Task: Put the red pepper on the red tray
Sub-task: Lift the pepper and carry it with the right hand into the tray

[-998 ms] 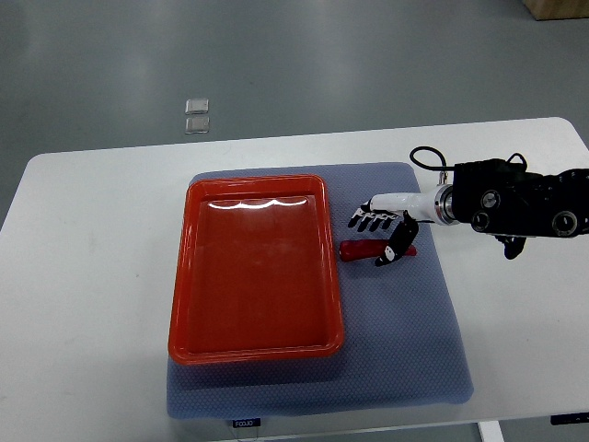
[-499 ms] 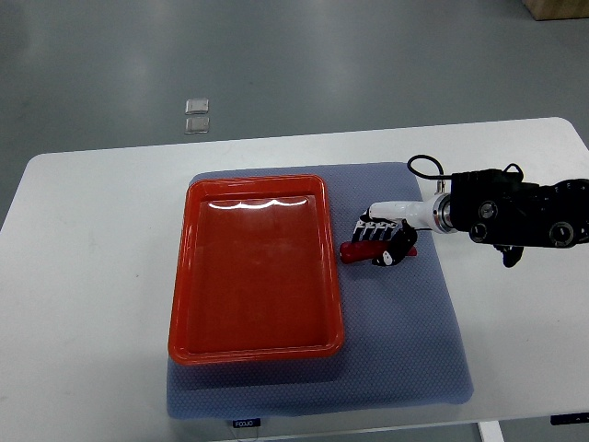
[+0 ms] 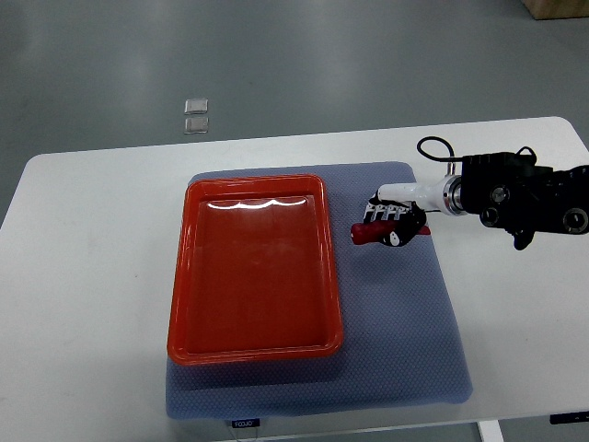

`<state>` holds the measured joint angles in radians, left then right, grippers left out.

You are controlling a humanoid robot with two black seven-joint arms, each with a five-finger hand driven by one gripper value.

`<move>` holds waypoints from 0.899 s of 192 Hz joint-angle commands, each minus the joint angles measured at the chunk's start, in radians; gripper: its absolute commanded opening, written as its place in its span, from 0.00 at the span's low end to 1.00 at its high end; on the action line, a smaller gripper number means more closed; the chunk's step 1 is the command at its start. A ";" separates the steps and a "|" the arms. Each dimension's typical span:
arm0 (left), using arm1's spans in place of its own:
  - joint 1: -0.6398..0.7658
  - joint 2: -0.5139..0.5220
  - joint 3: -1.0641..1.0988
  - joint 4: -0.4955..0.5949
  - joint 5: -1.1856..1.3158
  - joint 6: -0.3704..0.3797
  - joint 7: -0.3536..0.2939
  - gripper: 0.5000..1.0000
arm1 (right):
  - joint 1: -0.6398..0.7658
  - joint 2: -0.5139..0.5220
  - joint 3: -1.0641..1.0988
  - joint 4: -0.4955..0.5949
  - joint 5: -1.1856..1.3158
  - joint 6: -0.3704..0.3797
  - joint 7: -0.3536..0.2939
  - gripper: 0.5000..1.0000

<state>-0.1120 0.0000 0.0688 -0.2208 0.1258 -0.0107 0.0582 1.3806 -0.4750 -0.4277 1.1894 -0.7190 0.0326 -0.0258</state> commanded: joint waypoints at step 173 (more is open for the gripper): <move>-0.002 0.000 -0.001 0.000 0.000 0.000 0.000 1.00 | 0.041 0.475 0.050 -0.295 0.088 0.024 -0.008 0.00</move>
<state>-0.1136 0.0000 0.0675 -0.2209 0.1258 -0.0107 0.0585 1.4522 -0.0047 -0.3778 0.9240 -0.6294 0.0648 -0.0338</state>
